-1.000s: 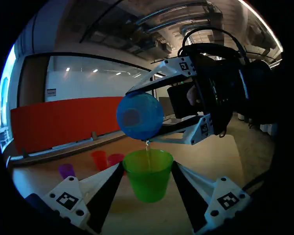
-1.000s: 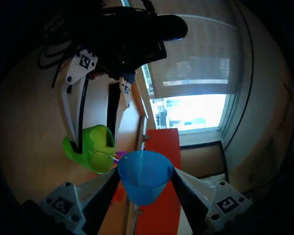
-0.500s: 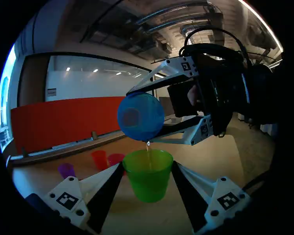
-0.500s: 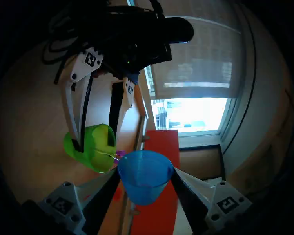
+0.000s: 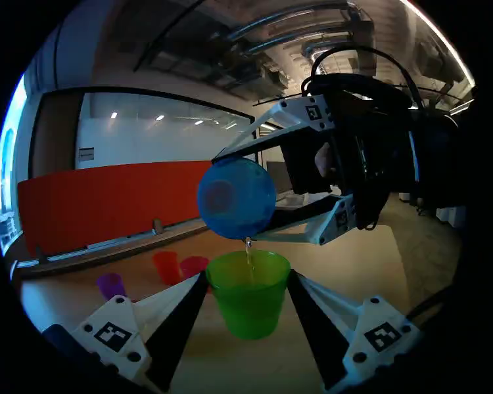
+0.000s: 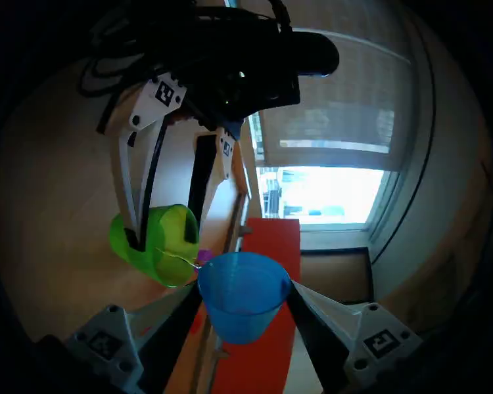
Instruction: Pour water
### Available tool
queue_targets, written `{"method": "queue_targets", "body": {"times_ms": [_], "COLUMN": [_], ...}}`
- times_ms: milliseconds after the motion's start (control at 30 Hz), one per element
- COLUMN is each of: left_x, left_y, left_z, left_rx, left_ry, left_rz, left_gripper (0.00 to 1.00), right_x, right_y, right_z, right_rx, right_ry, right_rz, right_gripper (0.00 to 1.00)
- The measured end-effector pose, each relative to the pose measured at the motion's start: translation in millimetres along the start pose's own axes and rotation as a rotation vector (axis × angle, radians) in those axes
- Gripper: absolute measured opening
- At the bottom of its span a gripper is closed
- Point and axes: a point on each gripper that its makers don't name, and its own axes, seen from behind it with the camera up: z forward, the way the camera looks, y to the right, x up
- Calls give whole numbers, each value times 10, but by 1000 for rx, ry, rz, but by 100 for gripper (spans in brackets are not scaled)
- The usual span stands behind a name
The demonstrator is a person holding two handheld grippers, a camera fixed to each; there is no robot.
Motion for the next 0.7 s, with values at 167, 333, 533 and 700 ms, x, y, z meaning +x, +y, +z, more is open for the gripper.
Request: {"method": "queue_targets", "body": {"times_ms": [167,333,533,700], "left_x": [0,-2,-3,-10], "left_y": [1,3,0,3], "left_z": [9,13,13,20], "left_rx": [1,-1,1,-2], "left_ry": [0,0,0,-1], "left_rz": [0,-1,-1,-2], "left_gripper": [87,87,87,87], "right_x": [18,21,42,68], "right_y": [-18,-17,-16,-32], "right_z": [-11,-11,-11,-14], "right_rx": [2,-3,-4,-4], "right_ry": [-2,-6,-4,0], "right_rz": [-23,-44,-58,-80], "right_gripper": [91,91,91,91]}}
